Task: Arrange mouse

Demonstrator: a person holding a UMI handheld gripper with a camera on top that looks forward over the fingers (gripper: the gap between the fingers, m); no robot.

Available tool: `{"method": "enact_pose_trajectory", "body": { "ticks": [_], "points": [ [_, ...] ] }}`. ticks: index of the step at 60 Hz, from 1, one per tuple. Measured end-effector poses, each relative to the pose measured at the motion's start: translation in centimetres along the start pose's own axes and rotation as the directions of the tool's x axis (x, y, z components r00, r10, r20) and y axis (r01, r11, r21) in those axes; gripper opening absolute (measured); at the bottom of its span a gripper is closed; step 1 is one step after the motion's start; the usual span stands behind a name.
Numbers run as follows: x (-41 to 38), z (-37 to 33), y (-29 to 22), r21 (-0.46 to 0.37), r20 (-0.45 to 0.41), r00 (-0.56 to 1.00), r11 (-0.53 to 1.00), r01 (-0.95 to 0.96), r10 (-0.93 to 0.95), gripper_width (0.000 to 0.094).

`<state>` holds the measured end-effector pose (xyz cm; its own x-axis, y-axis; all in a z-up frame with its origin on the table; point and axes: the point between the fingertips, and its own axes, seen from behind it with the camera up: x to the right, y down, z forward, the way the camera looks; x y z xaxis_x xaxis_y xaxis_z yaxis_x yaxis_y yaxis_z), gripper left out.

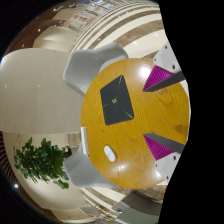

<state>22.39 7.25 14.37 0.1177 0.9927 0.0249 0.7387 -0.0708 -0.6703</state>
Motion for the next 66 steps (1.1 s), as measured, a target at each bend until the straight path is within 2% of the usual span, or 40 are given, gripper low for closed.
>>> {"method": "enact_pose_trajectory", "body": {
  "ticks": [7, 22, 34, 66],
  "points": [
    [-2.2, -0.1, 0.5, -0.007, 0.034, 0.999, 1.0, 0.028, -0.027, 0.0878],
    [-14.9, 3.6, -0.7, -0.008, 0.126, 0.988, 0.996, 0.092, -0.09, 0.0871],
    [-21.6, 7.4, -1.9, 0.006, 0.174, 0.978, 0.994, 0.111, -0.111, 0.0868],
    [-26.1, 22.1, -6.6, 0.037, 0.126, 0.99, 0.997, 0.065, -0.069, 0.0868]
  ]
}}
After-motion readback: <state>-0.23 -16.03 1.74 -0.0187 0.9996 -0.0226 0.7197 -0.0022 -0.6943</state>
